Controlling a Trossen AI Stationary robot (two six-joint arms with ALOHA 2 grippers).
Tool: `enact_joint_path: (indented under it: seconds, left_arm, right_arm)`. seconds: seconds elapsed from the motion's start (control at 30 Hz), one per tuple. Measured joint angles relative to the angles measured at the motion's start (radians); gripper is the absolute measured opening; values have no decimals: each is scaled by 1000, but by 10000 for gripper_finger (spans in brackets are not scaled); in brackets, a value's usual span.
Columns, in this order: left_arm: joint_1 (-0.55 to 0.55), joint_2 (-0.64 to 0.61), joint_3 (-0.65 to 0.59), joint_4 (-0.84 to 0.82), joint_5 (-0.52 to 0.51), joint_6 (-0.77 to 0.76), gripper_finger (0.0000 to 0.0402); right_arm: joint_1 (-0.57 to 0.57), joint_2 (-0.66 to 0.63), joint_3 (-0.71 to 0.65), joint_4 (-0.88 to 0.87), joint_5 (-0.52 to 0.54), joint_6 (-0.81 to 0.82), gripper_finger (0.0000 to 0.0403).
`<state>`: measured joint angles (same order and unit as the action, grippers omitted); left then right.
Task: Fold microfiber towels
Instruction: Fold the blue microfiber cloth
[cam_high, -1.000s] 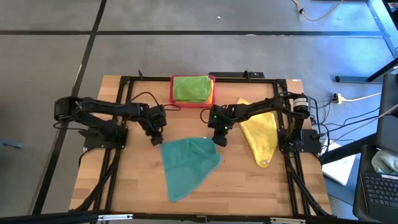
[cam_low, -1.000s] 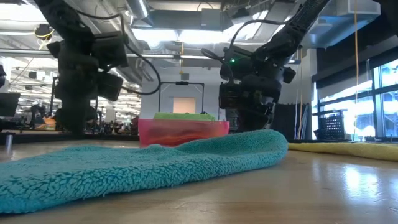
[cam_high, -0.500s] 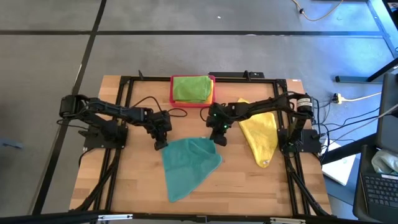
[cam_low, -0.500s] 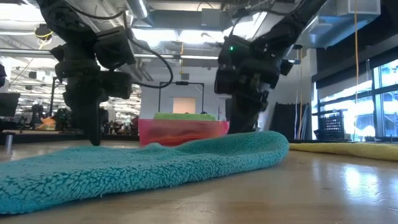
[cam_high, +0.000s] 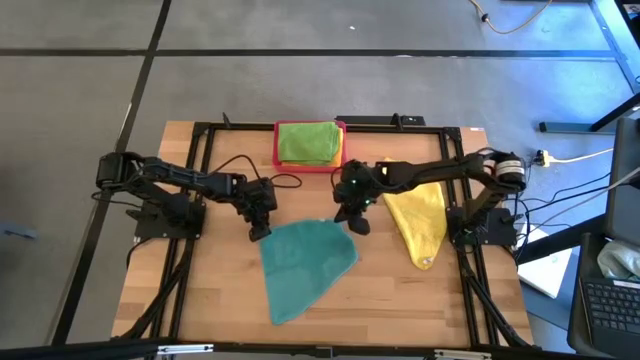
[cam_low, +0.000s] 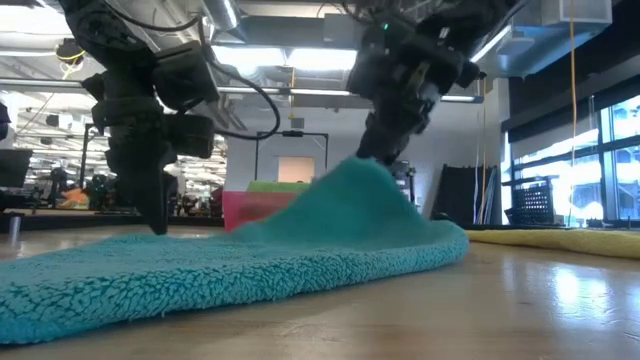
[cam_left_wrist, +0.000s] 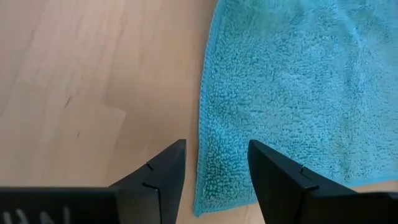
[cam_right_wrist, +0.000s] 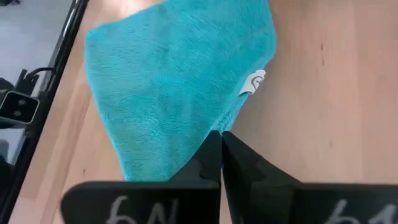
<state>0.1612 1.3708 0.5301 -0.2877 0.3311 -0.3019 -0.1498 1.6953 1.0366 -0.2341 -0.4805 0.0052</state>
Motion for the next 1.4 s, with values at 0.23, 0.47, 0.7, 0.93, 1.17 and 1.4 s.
enact_joint_path:
  seconds: [0.23, 0.47, 0.7, 0.93, 1.17, 1.4]
  left_arm:
    - [-6, 0, 0, 83, 21, 0, 165]
    - [-8, 0, 0, 120, -15, -1, 165]
    - [-8, 0, 0, 120, -23, -2, 165]
    - [-7, 0, 0, 116, -23, -17, 165]
    - [-16, 41, 1, 64, 33, -71, 165]
    - [-57, 67, 10, 29, 40, -95, 165]
  right_arm:
    - [10, -59, 0, 0, 40, -14, 5]
    - [11, -106, 0, -1, 42, -9, 6]
    - [11, -144, 0, -5, 42, 0, 6]
    - [11, -145, 0, -18, 48, 13, 6]
    - [11, -145, 0, -45, 106, 16, 6]
    - [11, -145, 0, -74, 106, 15, 6]
